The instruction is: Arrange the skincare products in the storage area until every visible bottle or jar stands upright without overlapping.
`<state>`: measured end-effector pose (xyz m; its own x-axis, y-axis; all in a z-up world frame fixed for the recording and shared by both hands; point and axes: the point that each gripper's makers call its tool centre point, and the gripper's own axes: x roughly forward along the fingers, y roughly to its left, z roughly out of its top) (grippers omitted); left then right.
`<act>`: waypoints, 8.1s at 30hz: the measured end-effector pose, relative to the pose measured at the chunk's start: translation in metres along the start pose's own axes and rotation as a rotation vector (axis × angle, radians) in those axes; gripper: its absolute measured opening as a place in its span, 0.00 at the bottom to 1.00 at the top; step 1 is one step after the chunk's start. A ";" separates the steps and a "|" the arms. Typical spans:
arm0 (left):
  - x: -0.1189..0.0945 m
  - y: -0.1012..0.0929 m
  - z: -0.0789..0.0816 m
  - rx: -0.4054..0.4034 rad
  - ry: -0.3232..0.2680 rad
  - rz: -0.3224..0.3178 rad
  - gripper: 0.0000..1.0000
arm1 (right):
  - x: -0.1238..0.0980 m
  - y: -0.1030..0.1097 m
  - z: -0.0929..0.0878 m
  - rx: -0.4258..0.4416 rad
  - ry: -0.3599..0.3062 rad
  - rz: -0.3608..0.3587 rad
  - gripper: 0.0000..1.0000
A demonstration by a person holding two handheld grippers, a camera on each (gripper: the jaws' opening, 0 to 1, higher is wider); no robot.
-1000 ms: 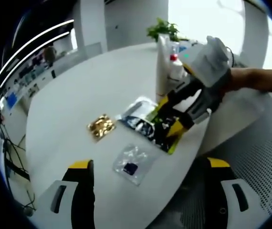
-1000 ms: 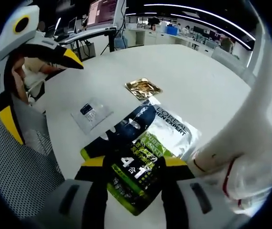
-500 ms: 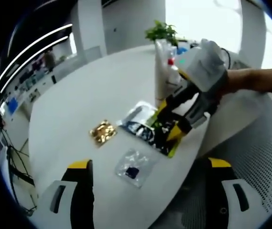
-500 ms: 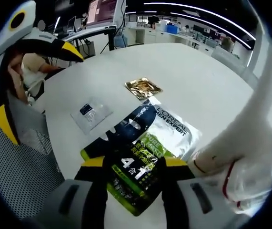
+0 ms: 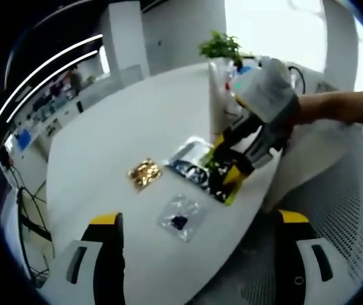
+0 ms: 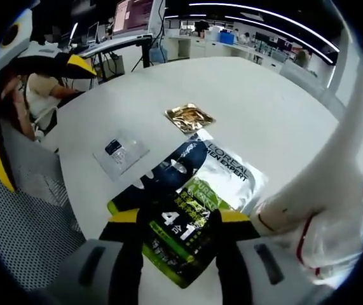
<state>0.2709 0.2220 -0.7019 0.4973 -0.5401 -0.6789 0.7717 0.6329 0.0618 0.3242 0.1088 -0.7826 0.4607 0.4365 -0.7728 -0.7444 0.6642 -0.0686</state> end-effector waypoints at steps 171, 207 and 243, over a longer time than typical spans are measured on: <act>0.082 0.017 -0.036 0.387 0.310 -0.333 0.42 | -0.169 -0.048 -0.026 0.144 -0.368 -0.239 0.94; 0.092 0.031 -0.010 0.432 0.358 -0.353 0.37 | -0.172 -0.048 -0.022 0.148 -0.396 -0.235 0.94; 0.095 0.003 -0.028 0.483 0.407 -0.399 0.38 | -0.177 -0.052 -0.020 0.189 -0.435 -0.252 0.99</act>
<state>0.3093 0.1884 -0.7865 0.0293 -0.3703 -0.9285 0.9977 0.0674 0.0046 0.2716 -0.0159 -0.6548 0.8015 0.4336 -0.4118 -0.5032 0.8611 -0.0730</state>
